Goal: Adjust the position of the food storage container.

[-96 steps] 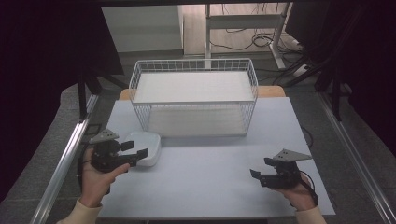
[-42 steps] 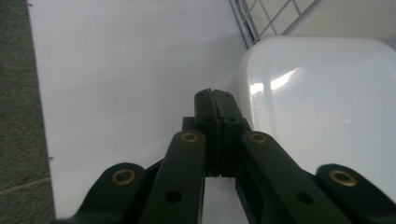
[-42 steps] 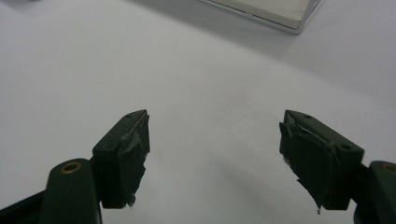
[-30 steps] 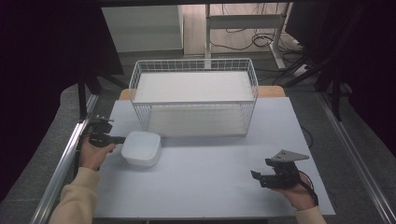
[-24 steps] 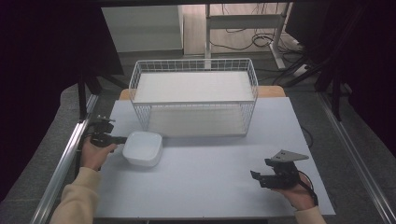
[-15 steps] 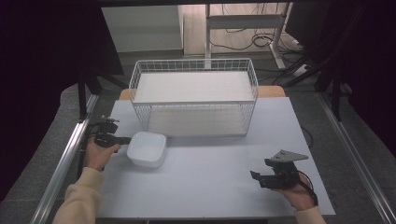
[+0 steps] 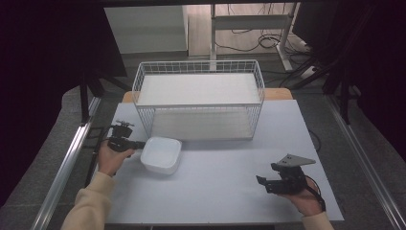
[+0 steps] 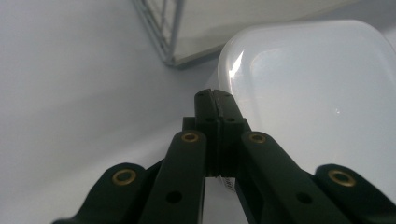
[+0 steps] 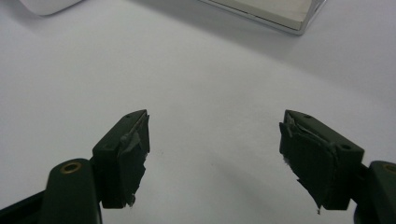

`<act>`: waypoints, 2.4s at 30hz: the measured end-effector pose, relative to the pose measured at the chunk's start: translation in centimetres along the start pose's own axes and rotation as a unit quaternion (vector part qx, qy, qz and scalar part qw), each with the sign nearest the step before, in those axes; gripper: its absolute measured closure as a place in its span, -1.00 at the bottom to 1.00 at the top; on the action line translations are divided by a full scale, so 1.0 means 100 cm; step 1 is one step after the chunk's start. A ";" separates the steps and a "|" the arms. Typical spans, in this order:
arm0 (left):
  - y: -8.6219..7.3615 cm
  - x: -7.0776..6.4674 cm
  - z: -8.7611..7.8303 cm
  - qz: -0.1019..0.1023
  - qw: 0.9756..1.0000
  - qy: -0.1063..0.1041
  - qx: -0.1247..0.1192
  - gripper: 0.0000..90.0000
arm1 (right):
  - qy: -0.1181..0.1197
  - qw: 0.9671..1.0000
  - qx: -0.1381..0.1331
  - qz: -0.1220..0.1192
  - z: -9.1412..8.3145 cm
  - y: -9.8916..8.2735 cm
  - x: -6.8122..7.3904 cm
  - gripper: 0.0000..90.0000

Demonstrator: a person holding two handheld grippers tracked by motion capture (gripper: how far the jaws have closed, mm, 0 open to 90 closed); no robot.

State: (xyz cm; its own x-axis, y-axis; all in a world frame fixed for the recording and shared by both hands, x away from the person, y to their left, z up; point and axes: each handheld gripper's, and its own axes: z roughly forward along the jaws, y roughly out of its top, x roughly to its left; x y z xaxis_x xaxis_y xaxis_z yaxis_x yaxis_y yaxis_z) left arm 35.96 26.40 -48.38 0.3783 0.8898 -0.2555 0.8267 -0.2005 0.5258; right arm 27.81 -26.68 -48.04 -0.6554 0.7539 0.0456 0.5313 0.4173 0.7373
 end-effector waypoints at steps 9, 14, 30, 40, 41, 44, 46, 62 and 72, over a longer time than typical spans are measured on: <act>0.010 -0.030 0.013 0.039 0.999 -0.016 0.011 1.00 | 0.000 1.000 -0.001 -0.003 0.000 0.000 0.001 -0.47; 0.017 -0.054 0.022 0.061 0.998 -0.027 0.013 1.00 | 0.001 1.000 -0.001 -0.003 -0.001 0.001 0.002 -0.47; 0.032 -0.109 0.048 0.127 0.990 -0.050 0.037 1.00 | 0.003 1.000 -0.001 -0.007 -0.001 0.001 0.003 -0.47; 0.035 -0.127 0.055 0.145 0.987 -0.061 0.041 1.00 | 0.004 1.000 0.002 -0.007 -0.001 0.000 0.003 -0.47; 0.035 -0.129 0.056 0.149 0.986 -0.062 0.042 1.00 | 0.004 1.000 0.002 -0.007 -0.001 0.000 0.003 -0.47; 0.036 -0.139 0.059 0.155 0.985 -0.069 0.041 1.00 | 0.004 1.000 0.001 -0.007 0.000 0.000 0.003 -0.47; 0.036 -0.145 0.061 0.164 0.983 -0.073 0.042 1.00 | 0.005 1.000 0.002 -0.008 0.000 0.000 0.004 -0.47; 0.002 -0.130 0.011 0.157 0.986 -0.050 0.000 0.99 | 0.001 1.000 0.000 -0.008 -0.002 0.000 0.003 -0.47; -0.051 -0.141 0.008 0.155 0.984 -0.087 0.018 0.99 | 0.000 1.000 0.002 -0.011 -0.001 0.000 0.004 -0.47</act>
State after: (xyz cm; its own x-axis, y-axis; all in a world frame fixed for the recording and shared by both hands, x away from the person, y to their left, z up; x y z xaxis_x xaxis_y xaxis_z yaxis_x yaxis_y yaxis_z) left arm 26.72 14.53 -48.14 0.6779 0.7000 -0.2245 0.6729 -0.4680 0.5729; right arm 27.50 -26.38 -47.97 -0.6669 0.7445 0.0304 0.5190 0.4349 0.7358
